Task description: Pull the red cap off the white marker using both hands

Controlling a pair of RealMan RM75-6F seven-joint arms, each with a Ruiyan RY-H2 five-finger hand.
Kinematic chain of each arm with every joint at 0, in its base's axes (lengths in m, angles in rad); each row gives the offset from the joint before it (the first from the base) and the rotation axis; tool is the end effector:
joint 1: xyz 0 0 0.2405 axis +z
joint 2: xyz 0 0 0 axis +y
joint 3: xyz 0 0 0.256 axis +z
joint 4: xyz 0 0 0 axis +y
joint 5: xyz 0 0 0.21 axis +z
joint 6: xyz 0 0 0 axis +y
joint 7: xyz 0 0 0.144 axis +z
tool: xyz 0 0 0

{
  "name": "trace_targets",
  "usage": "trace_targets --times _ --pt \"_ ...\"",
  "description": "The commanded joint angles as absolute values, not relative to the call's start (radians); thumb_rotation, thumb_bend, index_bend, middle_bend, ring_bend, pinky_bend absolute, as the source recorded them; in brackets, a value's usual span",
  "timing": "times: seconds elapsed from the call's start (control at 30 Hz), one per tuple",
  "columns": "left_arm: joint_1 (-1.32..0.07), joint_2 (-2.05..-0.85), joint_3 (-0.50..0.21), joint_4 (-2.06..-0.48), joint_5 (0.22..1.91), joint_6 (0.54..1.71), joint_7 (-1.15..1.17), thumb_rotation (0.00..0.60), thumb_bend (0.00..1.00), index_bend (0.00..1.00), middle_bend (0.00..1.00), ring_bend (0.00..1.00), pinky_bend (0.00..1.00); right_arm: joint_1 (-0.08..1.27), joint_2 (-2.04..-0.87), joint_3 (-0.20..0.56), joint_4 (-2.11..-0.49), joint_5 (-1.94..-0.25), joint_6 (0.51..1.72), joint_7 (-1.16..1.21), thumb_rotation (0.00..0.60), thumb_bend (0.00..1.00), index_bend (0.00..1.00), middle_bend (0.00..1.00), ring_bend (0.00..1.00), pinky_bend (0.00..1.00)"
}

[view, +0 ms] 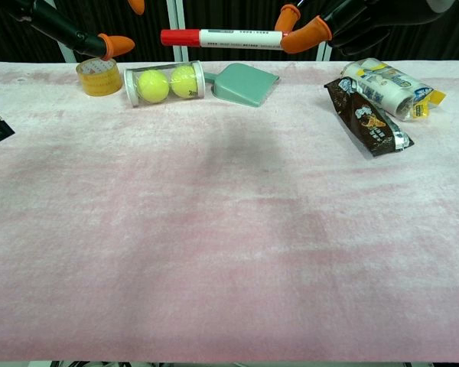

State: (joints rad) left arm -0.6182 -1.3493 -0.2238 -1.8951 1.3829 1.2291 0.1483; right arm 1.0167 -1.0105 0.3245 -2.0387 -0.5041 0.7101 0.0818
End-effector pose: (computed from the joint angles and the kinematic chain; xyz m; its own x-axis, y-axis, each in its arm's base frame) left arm -0.0882 0.2911 0.0723 0.0821 0.1164 0.9898 0.8650 -0.5015 -0.0127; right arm -0.0401 -0.3416 0.0928 -0.1484 -0.6089 0.7793 -0.9657 -0.0804 -0.2468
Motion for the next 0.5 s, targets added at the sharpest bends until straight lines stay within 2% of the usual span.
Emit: trace_targets --times 0.03,0.5 --pt "-0.621 -1.351 -0.226 -1.89 1.379 1.227 0.148 0.6 0.28 0.47 0.25 0.02 0.13 1.013 -1.015 0.322 -2.034 -0.515 0.704 0.088 0.6 0.37 0.84 1.0 1.0 1.0" --pt "-0.629 -1.356 -0.236 -1.863 1.362 1.212 0.12 0.6 0.28 0.47 0.25 0.02 0.13 1.019 -1.017 0.322 -2.045 -0.522 0.713 0.1 0.6 0.37 0.84 1.0 1.0 1.0"
